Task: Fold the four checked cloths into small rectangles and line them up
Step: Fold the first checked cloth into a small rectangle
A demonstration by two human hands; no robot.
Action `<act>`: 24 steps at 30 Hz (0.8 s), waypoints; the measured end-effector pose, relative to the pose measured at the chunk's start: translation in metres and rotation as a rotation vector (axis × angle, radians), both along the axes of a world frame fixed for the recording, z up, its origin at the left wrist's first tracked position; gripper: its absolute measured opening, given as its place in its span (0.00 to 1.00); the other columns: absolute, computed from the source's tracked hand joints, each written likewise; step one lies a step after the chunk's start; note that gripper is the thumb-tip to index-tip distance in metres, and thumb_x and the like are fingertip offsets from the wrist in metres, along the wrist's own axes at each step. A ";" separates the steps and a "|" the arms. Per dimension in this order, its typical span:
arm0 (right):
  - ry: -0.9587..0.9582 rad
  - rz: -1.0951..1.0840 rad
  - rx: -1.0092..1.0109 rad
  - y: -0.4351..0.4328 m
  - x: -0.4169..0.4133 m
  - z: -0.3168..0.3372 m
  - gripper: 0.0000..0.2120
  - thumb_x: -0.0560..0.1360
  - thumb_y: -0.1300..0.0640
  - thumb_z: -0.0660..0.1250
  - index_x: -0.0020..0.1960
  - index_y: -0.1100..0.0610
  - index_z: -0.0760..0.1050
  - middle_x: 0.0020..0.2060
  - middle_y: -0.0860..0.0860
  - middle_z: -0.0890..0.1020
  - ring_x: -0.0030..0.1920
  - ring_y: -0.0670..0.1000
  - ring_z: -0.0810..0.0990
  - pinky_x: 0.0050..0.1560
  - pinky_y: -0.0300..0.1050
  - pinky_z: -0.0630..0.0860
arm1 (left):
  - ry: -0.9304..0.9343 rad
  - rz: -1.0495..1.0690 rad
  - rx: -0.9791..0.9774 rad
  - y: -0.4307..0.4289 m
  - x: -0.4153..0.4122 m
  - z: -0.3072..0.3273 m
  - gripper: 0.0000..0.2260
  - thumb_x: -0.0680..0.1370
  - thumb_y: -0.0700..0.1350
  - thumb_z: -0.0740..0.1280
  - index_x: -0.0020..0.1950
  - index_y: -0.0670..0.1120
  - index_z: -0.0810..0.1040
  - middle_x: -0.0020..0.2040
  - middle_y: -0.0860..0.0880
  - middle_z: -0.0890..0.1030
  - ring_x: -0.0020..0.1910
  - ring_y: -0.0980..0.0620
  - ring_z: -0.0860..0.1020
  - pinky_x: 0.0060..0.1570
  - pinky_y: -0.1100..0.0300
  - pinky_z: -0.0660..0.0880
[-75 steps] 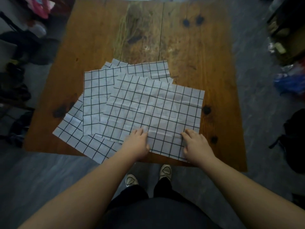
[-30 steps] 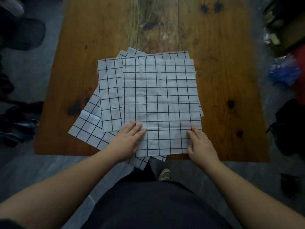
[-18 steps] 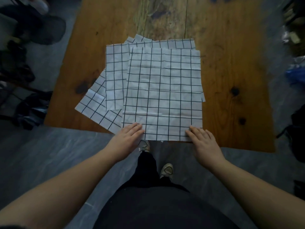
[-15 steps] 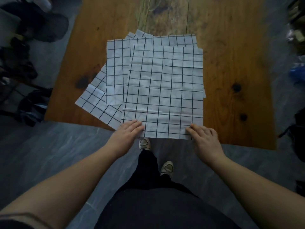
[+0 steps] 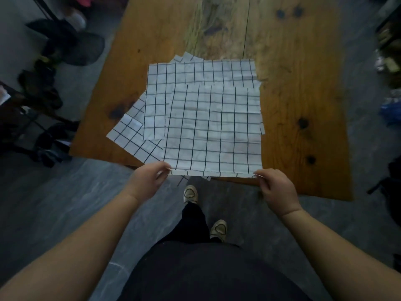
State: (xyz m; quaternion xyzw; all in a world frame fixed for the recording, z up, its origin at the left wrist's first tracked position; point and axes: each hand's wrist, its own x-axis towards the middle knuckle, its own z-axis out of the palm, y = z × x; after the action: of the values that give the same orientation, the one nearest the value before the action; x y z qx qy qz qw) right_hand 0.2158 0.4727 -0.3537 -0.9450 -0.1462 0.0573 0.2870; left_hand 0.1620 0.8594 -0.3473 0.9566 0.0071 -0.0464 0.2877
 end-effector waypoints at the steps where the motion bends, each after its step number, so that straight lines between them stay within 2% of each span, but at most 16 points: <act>1: -0.028 -0.016 0.030 0.001 0.006 0.008 0.09 0.77 0.64 0.70 0.56 0.57 0.82 0.48 0.51 0.84 0.50 0.52 0.81 0.50 0.48 0.78 | -0.013 0.029 -0.023 0.002 0.005 0.007 0.05 0.78 0.40 0.70 0.52 0.46 0.83 0.48 0.50 0.85 0.46 0.49 0.82 0.48 0.52 0.80; 5: -0.113 -0.075 0.108 0.016 0.043 0.040 0.08 0.78 0.63 0.68 0.55 0.57 0.82 0.47 0.50 0.83 0.49 0.48 0.79 0.50 0.44 0.75 | -0.056 0.126 -0.127 0.008 0.048 0.041 0.04 0.79 0.42 0.70 0.53 0.47 0.83 0.48 0.53 0.83 0.47 0.54 0.80 0.48 0.57 0.76; 8: -0.059 -0.144 0.136 0.031 0.086 0.053 0.08 0.80 0.59 0.66 0.57 0.56 0.81 0.48 0.46 0.81 0.50 0.46 0.78 0.52 0.42 0.73 | -0.080 0.155 -0.206 0.016 0.093 0.055 0.03 0.80 0.45 0.68 0.50 0.53 0.80 0.44 0.56 0.81 0.44 0.59 0.77 0.44 0.63 0.73; 10: -0.039 -0.176 0.133 0.042 0.116 0.057 0.09 0.81 0.57 0.65 0.59 0.56 0.80 0.50 0.47 0.81 0.51 0.47 0.78 0.52 0.43 0.75 | -0.065 0.182 -0.233 0.023 0.124 0.056 0.02 0.80 0.46 0.68 0.49 0.53 0.80 0.43 0.56 0.81 0.44 0.62 0.77 0.42 0.64 0.72; 15: 0.072 -0.290 0.091 0.068 0.185 0.059 0.10 0.82 0.54 0.63 0.60 0.54 0.79 0.50 0.48 0.82 0.51 0.49 0.79 0.53 0.49 0.79 | -0.034 0.197 -0.285 0.043 0.205 0.053 0.03 0.81 0.48 0.67 0.50 0.51 0.80 0.43 0.56 0.81 0.43 0.61 0.77 0.41 0.61 0.71; 17: 0.118 -0.325 0.072 0.078 0.207 0.057 0.09 0.82 0.53 0.62 0.57 0.53 0.79 0.46 0.47 0.81 0.48 0.49 0.79 0.49 0.49 0.79 | 0.012 0.194 -0.274 0.048 0.236 0.048 0.04 0.81 0.48 0.66 0.51 0.50 0.79 0.43 0.56 0.81 0.43 0.61 0.77 0.41 0.58 0.73; 21: 0.244 -0.442 0.035 0.089 0.240 0.043 0.07 0.83 0.53 0.61 0.52 0.52 0.78 0.42 0.49 0.80 0.42 0.50 0.79 0.40 0.46 0.75 | 0.118 0.199 -0.222 0.052 0.284 0.024 0.04 0.81 0.49 0.65 0.52 0.51 0.78 0.44 0.53 0.81 0.45 0.53 0.79 0.46 0.51 0.78; 24: 0.311 -0.491 0.012 0.092 0.257 0.028 0.06 0.83 0.54 0.62 0.51 0.51 0.77 0.42 0.49 0.80 0.43 0.51 0.79 0.41 0.47 0.76 | 0.207 0.216 -0.222 0.048 0.306 0.003 0.04 0.81 0.48 0.65 0.54 0.51 0.77 0.46 0.54 0.80 0.48 0.52 0.79 0.46 0.54 0.77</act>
State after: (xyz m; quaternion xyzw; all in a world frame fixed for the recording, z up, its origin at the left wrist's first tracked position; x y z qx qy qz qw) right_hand 0.4733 0.5648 -0.3260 -0.9302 0.1323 0.1297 0.3169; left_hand 0.4677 0.9073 -0.3443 0.9027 0.1343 -0.1141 0.3926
